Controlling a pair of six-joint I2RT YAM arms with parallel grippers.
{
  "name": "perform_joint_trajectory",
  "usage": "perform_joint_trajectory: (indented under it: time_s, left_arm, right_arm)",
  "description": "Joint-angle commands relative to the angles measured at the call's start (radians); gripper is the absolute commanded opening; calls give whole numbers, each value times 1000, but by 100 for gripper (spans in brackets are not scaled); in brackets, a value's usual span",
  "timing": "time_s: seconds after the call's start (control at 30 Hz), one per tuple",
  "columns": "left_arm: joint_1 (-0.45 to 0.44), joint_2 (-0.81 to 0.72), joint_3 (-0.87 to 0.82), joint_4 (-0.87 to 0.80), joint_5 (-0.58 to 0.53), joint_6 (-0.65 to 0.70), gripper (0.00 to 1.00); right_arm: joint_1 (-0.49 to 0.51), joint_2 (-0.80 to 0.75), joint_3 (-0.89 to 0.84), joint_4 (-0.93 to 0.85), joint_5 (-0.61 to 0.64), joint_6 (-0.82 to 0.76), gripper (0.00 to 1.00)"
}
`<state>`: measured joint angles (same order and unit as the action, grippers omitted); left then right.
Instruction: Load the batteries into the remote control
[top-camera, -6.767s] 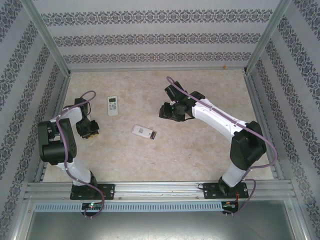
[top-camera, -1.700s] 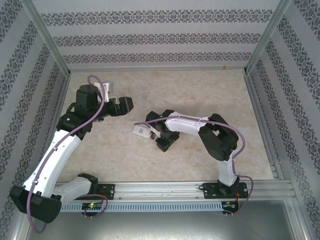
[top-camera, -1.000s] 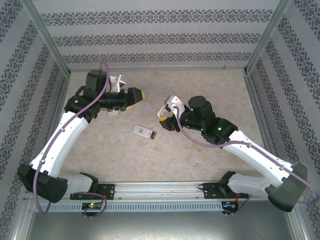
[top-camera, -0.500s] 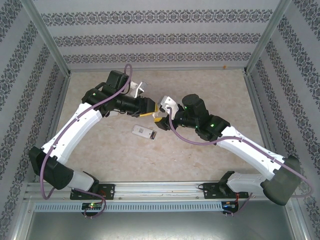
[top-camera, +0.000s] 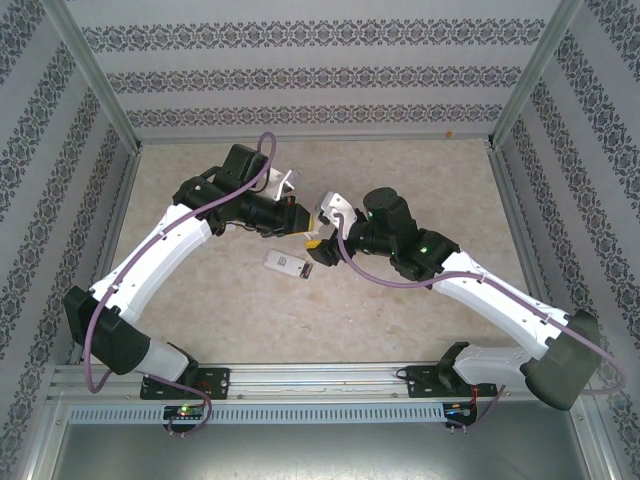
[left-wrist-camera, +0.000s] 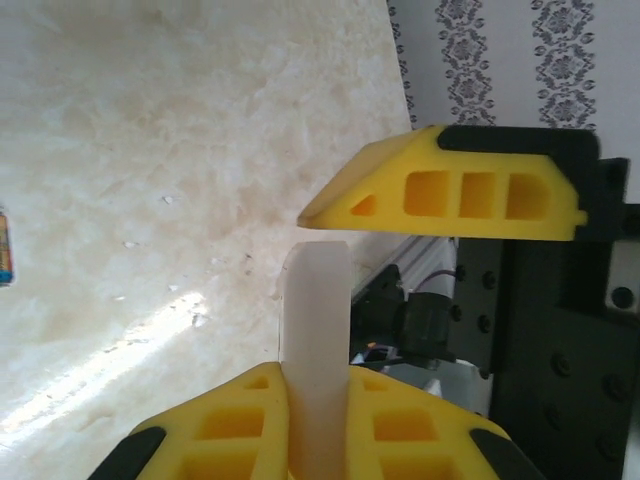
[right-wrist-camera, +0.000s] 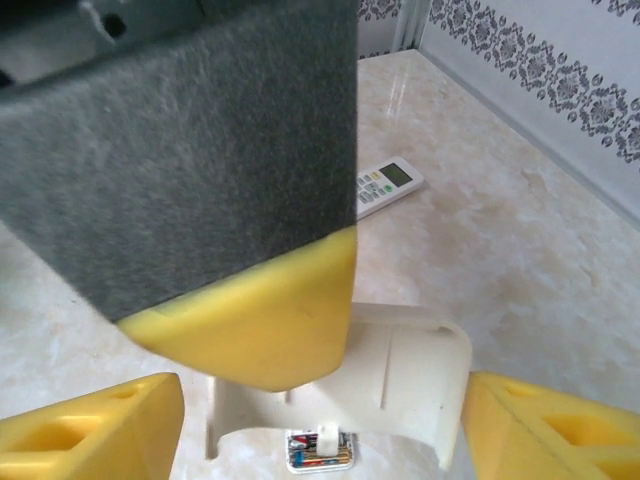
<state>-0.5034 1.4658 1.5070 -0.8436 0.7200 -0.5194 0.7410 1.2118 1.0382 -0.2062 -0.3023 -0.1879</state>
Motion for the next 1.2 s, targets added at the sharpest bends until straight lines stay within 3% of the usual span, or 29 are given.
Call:
perform_joint_trajectory:
  time_s: [0.0, 0.17, 0.33, 0.43, 0.57, 0.7, 0.87, 1.03, 1.17]
  left_arm:
    - [-14, -3, 74, -124, -191, 183, 6]
    - [-62, 13, 94, -141, -626, 420, 6]
    - [-230, 167, 121, -20, -949, 549, 4]
    - [-295, 306, 137, 93, -1093, 541, 3]
    - [-314, 486, 179, 242, -1248, 567, 3]
    - [-314, 667, 244, 268, -1312, 625, 3]
    - [-317, 778, 265, 306, -1307, 653, 4]
    - [-323, 873, 303, 277, -1236, 650, 7]
    - [-325, 933, 335, 240, -1150, 653, 16]
  right_arm:
    - [-42, -57, 47, -52, -37, 95, 84]
    - [-260, -146, 20, -94, -163, 443, 91]
    - [-505, -110, 47, -285, -167, 677, 87]
    - [-574, -72, 84, -390, -154, 729, 86]
    - [-579, -84, 101, -446, -106, 726, 87]
    - [-584, -135, 77, -456, -83, 729, 88]
    - [-586, -190, 56, -483, -65, 729, 88]
    - [-592, -233, 50, -505, -43, 722, 89]
    - [-596, -259, 50, -516, -23, 720, 90]
